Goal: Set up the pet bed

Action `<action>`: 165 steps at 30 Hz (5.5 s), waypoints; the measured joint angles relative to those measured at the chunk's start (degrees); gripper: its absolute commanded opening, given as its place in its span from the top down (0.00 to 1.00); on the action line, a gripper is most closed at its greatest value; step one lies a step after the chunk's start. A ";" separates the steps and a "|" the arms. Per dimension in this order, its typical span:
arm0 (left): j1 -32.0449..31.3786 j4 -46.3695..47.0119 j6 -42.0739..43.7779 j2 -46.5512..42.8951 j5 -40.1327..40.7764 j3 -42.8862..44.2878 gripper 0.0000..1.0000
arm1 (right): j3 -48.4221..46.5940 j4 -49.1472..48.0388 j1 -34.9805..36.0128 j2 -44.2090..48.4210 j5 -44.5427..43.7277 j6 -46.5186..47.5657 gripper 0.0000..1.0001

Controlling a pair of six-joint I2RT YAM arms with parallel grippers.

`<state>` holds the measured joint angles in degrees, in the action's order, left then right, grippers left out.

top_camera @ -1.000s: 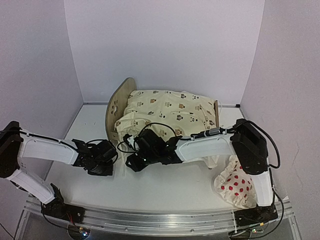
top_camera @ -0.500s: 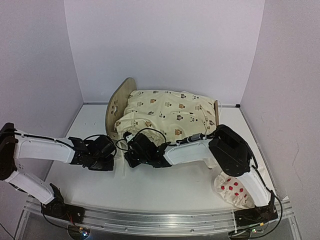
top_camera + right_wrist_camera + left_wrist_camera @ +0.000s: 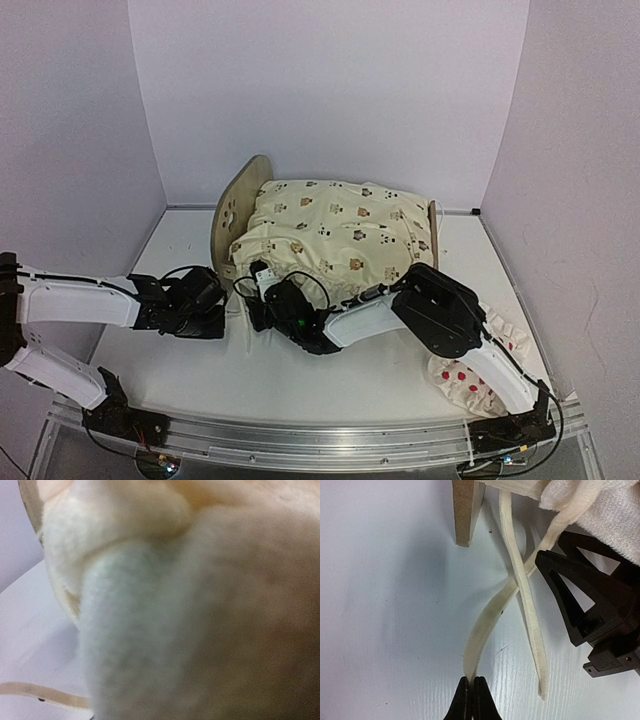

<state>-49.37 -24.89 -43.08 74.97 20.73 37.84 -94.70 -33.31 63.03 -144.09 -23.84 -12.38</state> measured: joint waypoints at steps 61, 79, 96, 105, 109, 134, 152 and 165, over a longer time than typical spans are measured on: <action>8.94 16.35 11.61 14.56 -10.51 10.17 1.00 | 19.77 -17.20 -0.35 6.98 10.57 5.81 0.74; 9.09 17.51 12.39 15.38 -10.62 10.17 1.00 | 14.43 -12.81 -1.86 10.59 4.16 11.58 0.90; 9.20 17.47 13.28 15.64 -12.28 10.17 1.00 | 7.22 -8.00 -2.26 3.22 5.27 12.83 0.84; 9.36 17.43 13.29 15.64 -13.22 10.17 1.00 | 4.04 -7.31 -2.26 1.63 6.55 11.16 0.69; 9.40 17.22 13.30 15.64 -13.49 10.17 1.00 | 3.41 -6.86 -2.29 1.34 7.14 10.79 0.66; 10.19 13.77 14.80 15.46 -13.66 11.31 1.00 | -5.80 -13.11 -2.39 -8.23 4.70 11.09 0.68; 10.04 12.68 15.21 15.45 -14.58 12.47 0.89 | -6.27 -17.24 -3.12 -9.60 5.68 13.93 1.00; 9.55 8.36 13.01 9.27 -13.05 12.32 0.43 | 0.71 -18.60 -3.55 -7.41 5.64 14.08 1.00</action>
<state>-39.81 -16.52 -30.06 84.24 7.68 50.16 -93.99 -51.90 59.48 -151.50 -18.20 1.69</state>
